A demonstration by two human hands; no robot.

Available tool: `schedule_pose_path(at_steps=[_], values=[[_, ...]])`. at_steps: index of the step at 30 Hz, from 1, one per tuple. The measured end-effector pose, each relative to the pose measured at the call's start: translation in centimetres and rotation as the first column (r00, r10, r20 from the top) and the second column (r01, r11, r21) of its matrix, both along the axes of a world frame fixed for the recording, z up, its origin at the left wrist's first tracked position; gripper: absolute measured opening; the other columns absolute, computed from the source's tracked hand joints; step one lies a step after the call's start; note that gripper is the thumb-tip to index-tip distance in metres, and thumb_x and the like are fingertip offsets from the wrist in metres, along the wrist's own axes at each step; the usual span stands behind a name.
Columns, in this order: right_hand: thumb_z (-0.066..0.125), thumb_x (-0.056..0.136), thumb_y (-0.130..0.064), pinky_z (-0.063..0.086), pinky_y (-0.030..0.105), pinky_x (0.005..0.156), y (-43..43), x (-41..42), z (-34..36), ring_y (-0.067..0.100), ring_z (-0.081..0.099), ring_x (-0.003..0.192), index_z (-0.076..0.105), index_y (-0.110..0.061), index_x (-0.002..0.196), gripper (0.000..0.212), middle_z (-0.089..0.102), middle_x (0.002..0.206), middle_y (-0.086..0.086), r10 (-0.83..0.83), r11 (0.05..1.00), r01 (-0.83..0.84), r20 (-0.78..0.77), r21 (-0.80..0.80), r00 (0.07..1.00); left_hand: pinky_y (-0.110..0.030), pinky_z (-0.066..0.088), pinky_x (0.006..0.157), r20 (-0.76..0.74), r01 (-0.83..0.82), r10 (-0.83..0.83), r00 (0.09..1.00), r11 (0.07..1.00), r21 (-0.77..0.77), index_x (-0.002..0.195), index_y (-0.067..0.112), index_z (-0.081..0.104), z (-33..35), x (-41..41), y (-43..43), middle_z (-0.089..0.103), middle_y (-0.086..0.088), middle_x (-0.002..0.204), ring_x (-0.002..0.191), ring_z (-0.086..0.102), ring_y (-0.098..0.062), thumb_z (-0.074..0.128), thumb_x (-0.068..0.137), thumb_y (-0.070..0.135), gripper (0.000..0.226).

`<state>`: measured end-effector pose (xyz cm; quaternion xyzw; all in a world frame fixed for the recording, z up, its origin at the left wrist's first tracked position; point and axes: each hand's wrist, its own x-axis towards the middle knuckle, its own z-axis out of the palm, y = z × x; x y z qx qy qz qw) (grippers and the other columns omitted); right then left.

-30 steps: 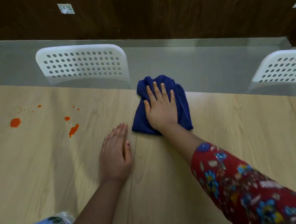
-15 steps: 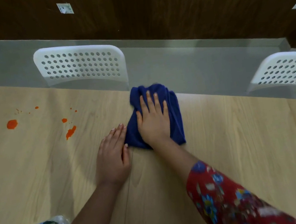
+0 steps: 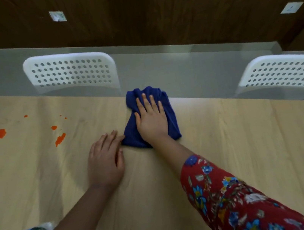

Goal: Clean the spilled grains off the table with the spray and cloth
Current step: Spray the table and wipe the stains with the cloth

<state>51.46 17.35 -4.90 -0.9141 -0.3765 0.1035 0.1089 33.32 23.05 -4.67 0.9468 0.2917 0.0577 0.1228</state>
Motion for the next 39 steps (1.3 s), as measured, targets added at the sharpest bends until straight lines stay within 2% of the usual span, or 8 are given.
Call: schedule_pose_path(at_steps=[2, 7, 12, 18, 26, 31, 35, 39], values=[[0.021, 0.105, -0.038, -0.006, 0.038, 0.121, -3.3, 1.4, -0.2, 0.017, -0.002, 0.151, 0.012, -0.021, 0.156, 0.055, 0.001, 0.164, -0.003, -0.021, 1.000, 0.021, -0.012, 0.010, 1.000, -0.041, 0.027, 0.113, 0.038, 0.027, -0.027, 0.999, 1.000, -0.010, 0.134, 0.023, 0.054, 0.7, 1.6, -1.8, 0.050, 0.005, 0.143, 0.136, 0.040, -0.017, 0.033, 0.091, 0.030, 0.048], [0.020, 0.097, -0.041, 0.007, 0.042, 0.121, -12.5, 6.6, -0.5, 0.018, 0.014, 0.150, 0.024, -0.022, 0.154, 0.059, 0.015, 0.162, -0.003, -0.219, 0.976, 0.220, 0.052, -0.012, 0.974, -0.039, 0.028, 0.110, 0.087, 0.243, -0.237, 0.968, 0.967, -0.075, 0.136, 0.021, 0.054, 0.4, 6.6, -8.2, 0.049, 0.004, 0.145, 0.134, 0.043, -0.017, 0.036, 0.090, 0.027, 0.049], [0.015, 0.098, -0.045, 0.011, 0.048, 0.120, -25.5, 14.3, -1.3, 0.019, 0.017, 0.149, 0.027, -0.025, 0.153, 0.060, 0.020, 0.161, -0.003, -0.518, 0.850, 0.525, 0.120, -0.039, 0.847, -0.038, 0.024, 0.113, 0.076, 0.350, -0.345, 0.935, 0.935, -0.062, 0.139, 0.019, 0.052, -1.5, 7.8, -9.6, 0.044, 0.004, 0.149, 0.138, 0.039, -0.018, 0.035, 0.092, 0.028, 0.051], [0.020, 0.103, -0.042, 0.009, 0.046, 0.121, -28.1, 14.0, -1.6, 0.019, 0.010, 0.150, 0.020, -0.024, 0.155, 0.055, 0.014, 0.163, -0.003, -0.505, 0.858, 0.512, 0.117, -0.037, 0.855, -0.039, 0.023, 0.115, 0.081, 0.356, -0.351, 0.933, 0.932, -0.072, 0.139, 0.020, 0.051, -1.5, 7.6, -9.4, 0.043, 0.004, 0.149, 0.139, 0.037, -0.017, 0.033, 0.093, 0.028, 0.051], [0.022, 0.100, -0.041, 0.015, 0.045, 0.121, -37.5, -3.8, -0.9, 0.020, 0.015, 0.149, 0.022, -0.021, 0.154, 0.058, 0.016, 0.162, -0.002, -0.538, 0.834, 0.547, 0.111, -0.075, 0.836, -0.039, 0.025, 0.114, 0.106, 0.351, -0.342, 0.934, 0.933, -0.081, 0.138, 0.017, 0.053, -1.1, 7.7, -9.5, 0.046, 0.001, 0.148, 0.137, 0.039, -0.020, 0.034, 0.092, 0.029, 0.051], [0.018, 0.097, -0.044, 0.015, 0.047, 0.120, -34.5, 4.8, -0.8, 0.024, 0.018, 0.149, 0.026, -0.020, 0.154, 0.062, 0.020, 0.161, 0.001, -0.536, 0.836, 0.545, 0.125, -0.062, 0.835, -0.041, 0.026, 0.114, 0.095, 0.350, -0.343, 0.935, 0.933, -0.077, 0.140, 0.019, 0.050, -1.2, 7.7, -9.4, 0.044, 0.002, 0.149, 0.139, 0.037, -0.020, 0.033, 0.092, 0.031, 0.052], [0.021, 0.102, -0.043, 0.003, 0.047, 0.121, -30.0, 15.2, -0.6, 0.021, 0.005, 0.151, 0.014, -0.025, 0.156, 0.057, 0.009, 0.164, -0.002, -0.579, 0.808, 0.582, 0.056, -0.096, 0.813, -0.042, 0.026, 0.114, 0.118, 0.360, -0.350, 0.929, 0.930, -0.077, 0.140, 0.018, 0.050, -1.3, 7.7, -9.3, 0.044, 0.002, 0.149, 0.139, 0.037, -0.020, 0.033, 0.093, 0.030, 0.052], [0.021, 0.102, -0.043, 0.003, 0.047, 0.122, -29.7, 16.2, -1.1, 0.019, 0.006, 0.151, 0.016, -0.027, 0.155, 0.056, 0.011, 0.163, -0.004, -0.539, 0.836, 0.543, 0.070, -0.082, 0.839, -0.042, 0.027, 0.114, 0.123, 0.365, -0.355, 0.927, 0.929, -0.063, 0.140, 0.018, 0.051, -1.2, 7.7, -9.4, 0.045, 0.001, 0.148, 0.138, 0.039, -0.021, 0.033, 0.093, 0.030, 0.052]])
